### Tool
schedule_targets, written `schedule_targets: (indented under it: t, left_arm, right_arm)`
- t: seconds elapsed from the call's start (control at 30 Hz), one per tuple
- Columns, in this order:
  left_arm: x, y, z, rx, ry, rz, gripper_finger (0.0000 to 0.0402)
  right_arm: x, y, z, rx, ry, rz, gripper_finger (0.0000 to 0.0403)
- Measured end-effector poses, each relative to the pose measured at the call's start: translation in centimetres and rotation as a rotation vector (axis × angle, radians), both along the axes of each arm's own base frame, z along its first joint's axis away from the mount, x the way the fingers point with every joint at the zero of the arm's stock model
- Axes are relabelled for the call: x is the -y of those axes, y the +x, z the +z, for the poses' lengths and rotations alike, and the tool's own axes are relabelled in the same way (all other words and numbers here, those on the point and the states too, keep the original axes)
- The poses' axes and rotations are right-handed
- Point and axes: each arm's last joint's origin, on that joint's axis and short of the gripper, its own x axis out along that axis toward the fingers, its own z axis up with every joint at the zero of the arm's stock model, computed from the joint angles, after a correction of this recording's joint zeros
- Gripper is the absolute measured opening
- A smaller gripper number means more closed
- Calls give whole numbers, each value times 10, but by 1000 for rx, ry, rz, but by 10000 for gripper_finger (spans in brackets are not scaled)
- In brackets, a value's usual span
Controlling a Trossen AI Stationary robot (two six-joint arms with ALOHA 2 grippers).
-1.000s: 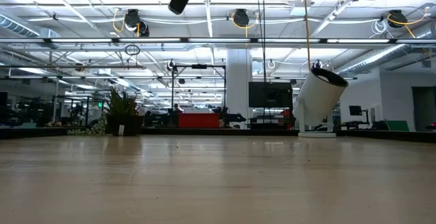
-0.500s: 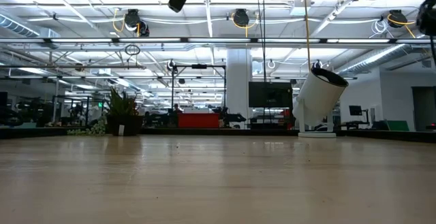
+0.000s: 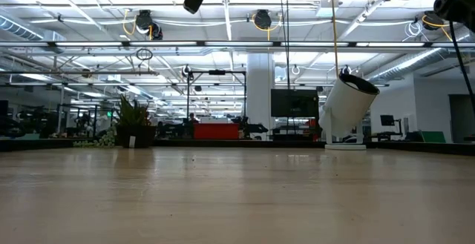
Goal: Pick and place office supplies into organizer
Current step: Put the black pen into the desk organizer, then return to Home Position
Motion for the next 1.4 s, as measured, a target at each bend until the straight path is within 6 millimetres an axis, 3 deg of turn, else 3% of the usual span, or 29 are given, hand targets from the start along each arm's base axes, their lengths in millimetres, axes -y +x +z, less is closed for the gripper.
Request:
schedule_targets:
  t: [0.53, 0.83, 1.1, 1.4]
  left_arm:
    - [0, 0, 0, 8, -18, 7, 74]
    - [-1, 0, 0, 11, -25, 8, 74]
    - [-1, 0, 0, 10, -22, 8, 74]
    - [-2, 1, -1, -1, -9, 7, 74]
  right_arm:
    - [-4, -1, -45, -148, -114, -99, 41]
    - [-4, -1, -77, -149, -151, -90, 48]
    - [-8, -1, -76, -126, -198, -6, 111]
    - [-12, -2, -59, -135, -23, 91, 175]
